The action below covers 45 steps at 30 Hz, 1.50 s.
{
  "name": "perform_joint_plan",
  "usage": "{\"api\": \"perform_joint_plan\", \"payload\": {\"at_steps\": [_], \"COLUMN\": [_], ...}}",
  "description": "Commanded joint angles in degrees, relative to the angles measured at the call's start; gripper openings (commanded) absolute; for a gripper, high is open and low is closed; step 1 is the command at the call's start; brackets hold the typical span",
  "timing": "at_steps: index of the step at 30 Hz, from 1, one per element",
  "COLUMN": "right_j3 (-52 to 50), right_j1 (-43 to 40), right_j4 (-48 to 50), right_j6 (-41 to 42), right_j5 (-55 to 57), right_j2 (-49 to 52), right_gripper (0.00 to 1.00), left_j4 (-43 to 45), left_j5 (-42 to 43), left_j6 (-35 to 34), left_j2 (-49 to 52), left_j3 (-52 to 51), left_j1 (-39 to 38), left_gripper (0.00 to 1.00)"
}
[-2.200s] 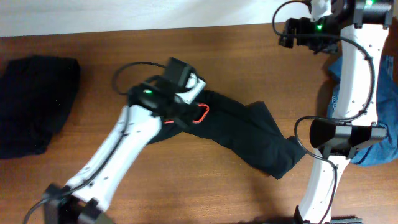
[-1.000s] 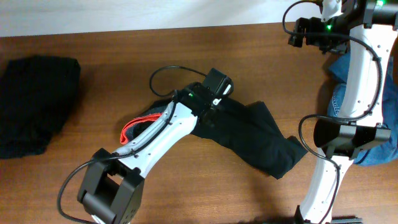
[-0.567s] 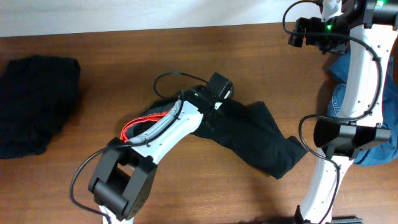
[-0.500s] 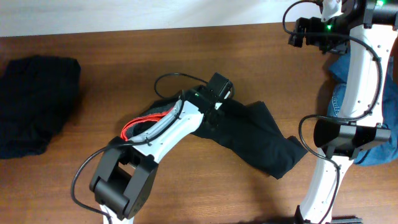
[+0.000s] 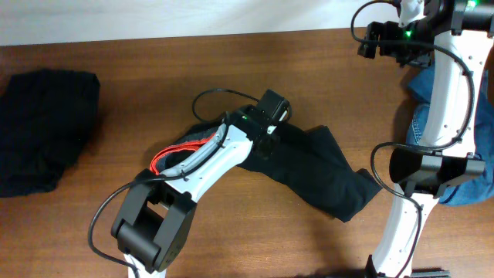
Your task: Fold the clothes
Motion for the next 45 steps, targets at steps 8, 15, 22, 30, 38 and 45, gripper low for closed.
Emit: {"api": "perform_joint_plan", "payload": {"at_steps": [8, 15, 22, 30, 38, 45], "right_j3": [0.7, 0.7, 0.7, 0.7, 0.7, 0.7], "right_j1": [-0.2, -0.2, -0.2, -0.2, -0.2, -0.2], "right_j4": [-0.3, -0.3, -0.3, -0.3, -0.3, -0.3], "right_j6": [0.1, 0.1, 0.1, 0.1, 0.1, 0.1], "right_j5": [0.5, 0.5, 0.5, 0.5, 0.5, 0.5], "right_j2": [-0.9, -0.9, -0.9, -0.9, -0.9, -0.9], "right_gripper": [0.99, 0.99, 0.99, 0.99, 0.99, 0.99], "left_j4": [0.2, 0.4, 0.3, 0.3, 3.1, 9.6], "left_j5": [0.2, -0.3, -3.1, -14.6, -14.6, -14.5], "left_j6": [-0.2, -0.2, 0.5, 0.4, 0.4, 0.4], "left_j2": [1.9, 3.0, 2.4, -1.8, -2.1, -2.1], "left_j3": [0.3, 0.3, 0.8, 7.6, 12.4, 12.4], "left_j1": [0.0, 0.0, 0.0, 1.7, 9.2, 17.8], "left_gripper": [0.33, 0.15, 0.01, 0.01, 0.01, 0.01]}}
